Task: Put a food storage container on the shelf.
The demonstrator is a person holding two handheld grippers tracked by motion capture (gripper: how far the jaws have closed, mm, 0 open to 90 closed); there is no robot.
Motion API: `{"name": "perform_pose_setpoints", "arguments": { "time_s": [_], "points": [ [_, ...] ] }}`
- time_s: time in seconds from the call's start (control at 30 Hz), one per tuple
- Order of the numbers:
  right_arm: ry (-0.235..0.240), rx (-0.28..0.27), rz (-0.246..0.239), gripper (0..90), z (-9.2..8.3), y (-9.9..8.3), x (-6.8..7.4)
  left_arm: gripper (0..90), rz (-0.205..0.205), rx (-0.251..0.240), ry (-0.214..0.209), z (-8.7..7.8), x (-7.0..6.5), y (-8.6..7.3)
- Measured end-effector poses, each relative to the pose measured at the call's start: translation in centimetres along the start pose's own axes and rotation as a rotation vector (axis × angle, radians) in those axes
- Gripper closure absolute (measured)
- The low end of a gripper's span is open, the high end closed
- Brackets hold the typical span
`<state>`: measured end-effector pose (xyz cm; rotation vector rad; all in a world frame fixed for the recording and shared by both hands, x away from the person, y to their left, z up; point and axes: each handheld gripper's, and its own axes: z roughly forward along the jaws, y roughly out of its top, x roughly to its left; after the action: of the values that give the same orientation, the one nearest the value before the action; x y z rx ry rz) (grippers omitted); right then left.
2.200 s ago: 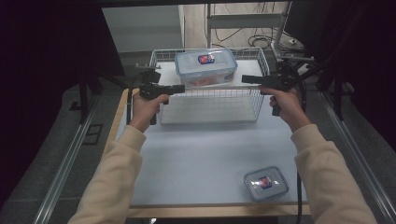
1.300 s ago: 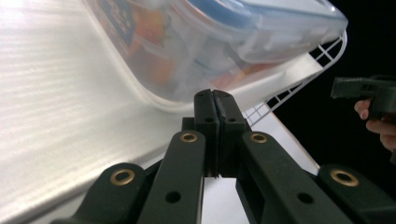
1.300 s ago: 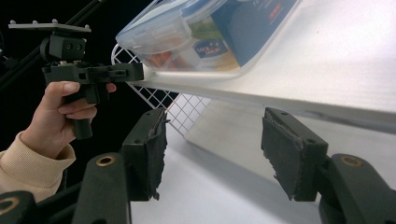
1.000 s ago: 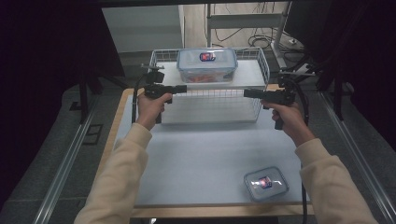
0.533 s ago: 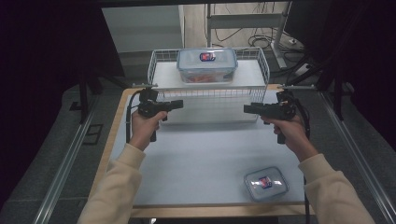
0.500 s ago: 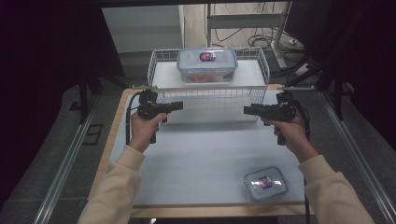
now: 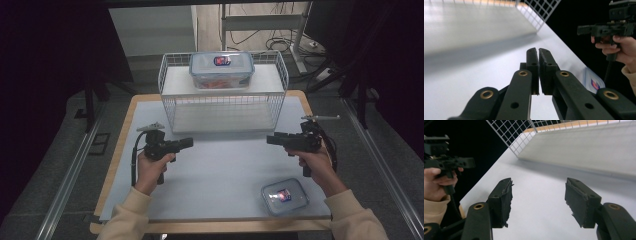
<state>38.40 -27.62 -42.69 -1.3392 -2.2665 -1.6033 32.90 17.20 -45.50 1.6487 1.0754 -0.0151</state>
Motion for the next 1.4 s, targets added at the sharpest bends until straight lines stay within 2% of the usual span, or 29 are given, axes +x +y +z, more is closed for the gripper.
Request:
{"name": "perform_pose_setpoints", "arguments": {
  "time_s": [0.13,0.3,0.47,0.57,0.67,0.73,0.8,0.93,1.23,1.4],
  "points": [
    [-0.019,0.008,-0.023,38.0,-0.5,-1.6,0.3,83.4,-0.009,0.033,0.007,-0.2,0.1,-2.1],
    [-0.024,0.031,-0.03,37.1,-0.6,-3.5,0.4,72.4,-0.024,0.043,0.053,-0.5,0.3,-3.8],
    [-0.033,0.07,-0.042,36.5,-0.2,-4.5,0.3,55.4,-0.025,0.032,0.086,-0.7,0.5,-4.2],
    [-0.033,0.071,-0.041,36.5,-0.1,-4.6,0.2,46.6,-0.012,0.02,0.107,-0.8,0.4,-4.2],
    [-0.031,0.067,-0.045,36.6,-0.1,-4.6,0.4,36.1,-0.007,0.035,0.12,-0.8,0.4,-4.3],
    [-0.036,0.066,-0.059,36.6,-0.2,-4.7,0.5,32.1,-0.006,0.039,0.117,-0.8,0.3,-4.4],
    [-0.041,0.064,-0.065,36.6,-0.3,-4.7,0.6,29.7,-0.005,0.042,0.122,-0.8,0.3,-4.5],
    [-0.053,0.056,-0.066,36.8,-0.9,-4.9,0.6,29.0,-0.008,0.037,0.121,-1.1,0.4,-4.7],
    [-0.082,0.05,-0.075,37.9,-2.1,-5.5,0.3,28.4,-0.017,0.059,0.128,-0.9,0.5,-4.8],
    [-0.093,0.048,-0.101,41.0,-2.5,-5.6,0.7,28.2,-0.018,0.052,0.131,-1.2,0.5,-4.8]
  ]
}}
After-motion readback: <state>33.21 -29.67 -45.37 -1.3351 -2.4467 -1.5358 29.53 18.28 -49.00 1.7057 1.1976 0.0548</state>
